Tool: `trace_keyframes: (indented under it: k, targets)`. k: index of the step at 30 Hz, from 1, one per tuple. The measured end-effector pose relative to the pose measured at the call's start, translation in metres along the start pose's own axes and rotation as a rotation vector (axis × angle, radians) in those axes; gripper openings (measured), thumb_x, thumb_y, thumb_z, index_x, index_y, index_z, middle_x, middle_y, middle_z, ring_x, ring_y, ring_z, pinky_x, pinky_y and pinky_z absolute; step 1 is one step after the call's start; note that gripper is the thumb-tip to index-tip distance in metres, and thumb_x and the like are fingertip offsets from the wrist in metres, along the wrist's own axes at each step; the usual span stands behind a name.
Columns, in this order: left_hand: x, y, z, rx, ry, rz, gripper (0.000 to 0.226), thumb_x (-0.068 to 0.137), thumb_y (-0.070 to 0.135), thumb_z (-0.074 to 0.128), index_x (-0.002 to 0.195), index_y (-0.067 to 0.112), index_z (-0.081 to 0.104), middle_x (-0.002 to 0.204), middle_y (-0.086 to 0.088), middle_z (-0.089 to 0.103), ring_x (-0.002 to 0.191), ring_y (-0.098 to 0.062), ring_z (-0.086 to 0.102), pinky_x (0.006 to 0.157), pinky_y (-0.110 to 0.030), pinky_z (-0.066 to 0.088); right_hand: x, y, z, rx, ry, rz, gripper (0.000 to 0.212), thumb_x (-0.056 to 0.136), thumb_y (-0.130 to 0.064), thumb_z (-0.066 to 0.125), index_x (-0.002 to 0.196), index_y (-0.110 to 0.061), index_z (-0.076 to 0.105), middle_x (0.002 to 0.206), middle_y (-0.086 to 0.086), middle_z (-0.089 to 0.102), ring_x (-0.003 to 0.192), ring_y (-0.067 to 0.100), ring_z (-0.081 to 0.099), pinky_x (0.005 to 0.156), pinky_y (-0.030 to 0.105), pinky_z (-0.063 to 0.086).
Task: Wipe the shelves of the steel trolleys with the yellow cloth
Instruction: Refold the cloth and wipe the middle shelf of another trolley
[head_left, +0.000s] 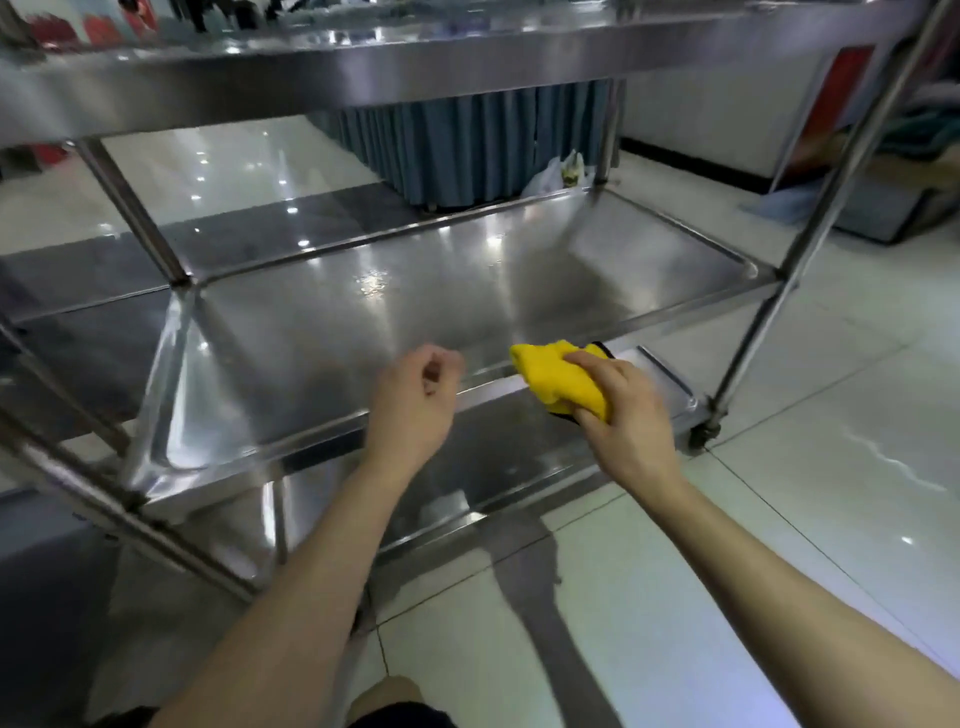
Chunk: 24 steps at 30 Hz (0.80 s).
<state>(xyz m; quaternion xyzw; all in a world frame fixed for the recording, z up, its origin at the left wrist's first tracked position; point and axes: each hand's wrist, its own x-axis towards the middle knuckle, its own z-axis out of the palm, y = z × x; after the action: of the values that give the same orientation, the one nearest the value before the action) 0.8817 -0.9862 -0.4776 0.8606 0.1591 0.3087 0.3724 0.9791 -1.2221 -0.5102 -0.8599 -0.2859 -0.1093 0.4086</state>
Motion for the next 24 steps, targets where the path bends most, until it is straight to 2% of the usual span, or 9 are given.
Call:
trace_keyframes:
  k: [3, 5, 8, 10, 13, 16, 18, 20, 24]
  targets:
    - [0.006, 0.042, 0.065, -0.129, -0.241, -0.05, 0.006, 0.099, 0.035, 0.076, 0.098, 0.029, 0.076, 0.091, 0.018, 0.075, 0.086, 0.011, 0.067, 0.075, -0.009, 0.046, 0.005, 0.037, -0.03, 0.139, 0.034, 0.096, 0.064, 0.087, -0.009, 0.079, 0.144, -0.032, 0.063, 0.136, -0.004, 0.068, 0.126, 0.018, 0.061, 0.106, 0.034, 0.049]
    - [0.014, 0.074, 0.096, -0.106, -0.412, -0.054, 0.025, 0.094, 0.037, 0.081, 0.117, 0.029, 0.077, 0.112, 0.018, 0.076, 0.104, 0.005, 0.067, 0.089, -0.014, 0.05, 0.014, 0.049, -0.055, 0.226, 0.041, 0.188, 0.058, 0.089, -0.013, 0.078, 0.14, -0.036, 0.064, 0.132, -0.017, 0.069, 0.122, 0.007, 0.063, 0.103, 0.03, 0.051]
    - [0.03, 0.131, 0.123, -0.112, -0.595, -0.063, 0.038, 0.089, 0.022, 0.087, 0.126, 0.025, 0.075, 0.125, 0.016, 0.075, 0.12, -0.002, 0.066, 0.104, -0.017, 0.049, 0.026, 0.047, -0.102, 0.39, 0.104, 0.315, 0.05, 0.094, -0.015, 0.077, 0.127, -0.048, 0.062, 0.118, -0.045, 0.064, 0.11, -0.017, 0.061, 0.089, 0.004, 0.043]
    - [0.043, 0.172, 0.134, -0.115, -0.671, -0.085, 0.035, 0.087, 0.016, 0.087, 0.118, 0.026, 0.075, 0.12, 0.015, 0.076, 0.119, -0.005, 0.067, 0.106, -0.019, 0.048, 0.039, 0.042, -0.14, 0.469, 0.138, 0.411, 0.045, 0.098, -0.008, 0.074, 0.125, -0.043, 0.063, 0.116, -0.035, 0.069, 0.107, -0.012, 0.064, 0.088, 0.007, 0.044]
    - [0.066, 0.243, 0.137, -0.126, -0.72, -0.091, 0.022, 0.088, 0.009, 0.085, 0.103, 0.018, 0.072, 0.103, 0.008, 0.076, 0.104, -0.012, 0.07, 0.099, -0.028, 0.05, 0.057, 0.026, -0.201, 0.575, 0.132, 0.585, 0.032, 0.106, -0.019, 0.067, 0.136, -0.027, 0.062, 0.122, -0.008, 0.074, 0.111, 0.007, 0.07, 0.093, 0.024, 0.051]
    - [0.093, 0.32, 0.125, -0.198, -0.729, -0.079, 0.022, 0.089, -0.005, 0.075, 0.093, 0.014, 0.065, 0.089, -0.006, 0.073, 0.084, -0.014, 0.068, 0.084, -0.029, 0.054, 0.071, 0.001, -0.262, 0.591, 0.107, 0.72, 0.024, 0.108, -0.037, 0.063, 0.132, -0.037, 0.059, 0.115, -0.015, 0.075, 0.105, 0.0, 0.07, 0.084, 0.016, 0.05]
    - [0.11, 0.368, 0.109, -0.231, -0.72, -0.082, 0.021, 0.089, -0.006, 0.072, 0.094, 0.014, 0.065, 0.086, -0.007, 0.073, 0.079, -0.013, 0.066, 0.081, -0.03, 0.055, 0.079, -0.021, -0.303, 0.578, 0.077, 0.803, 0.027, 0.109, -0.049, 0.055, 0.135, -0.04, 0.057, 0.118, -0.02, 0.073, 0.106, -0.004, 0.067, 0.079, 0.01, 0.045]
    - [0.126, 0.412, 0.087, -0.215, -0.746, -0.044, 0.018, 0.091, 0.002, 0.072, 0.096, 0.018, 0.065, 0.08, 0.002, 0.069, 0.073, -0.01, 0.061, 0.074, -0.025, 0.05, 0.085, -0.045, -0.346, 0.541, 0.024, 0.868, 0.043, 0.11, -0.055, 0.048, 0.15, -0.037, 0.051, 0.133, -0.016, 0.067, 0.119, 0.005, 0.063, 0.086, 0.01, 0.043]
    - [0.149, 0.478, 0.035, -0.138, -0.852, 0.09, 0.014, 0.098, 0.019, 0.066, 0.1, 0.033, 0.061, 0.084, 0.006, 0.066, 0.068, -0.013, 0.055, 0.064, -0.027, 0.045, 0.083, -0.094, -0.429, 0.332, -0.053, 0.921, 0.057, 0.108, -0.051, 0.055, 0.158, -0.027, 0.044, 0.155, 0.001, 0.055, 0.143, 0.021, 0.052, 0.115, 0.04, 0.043]
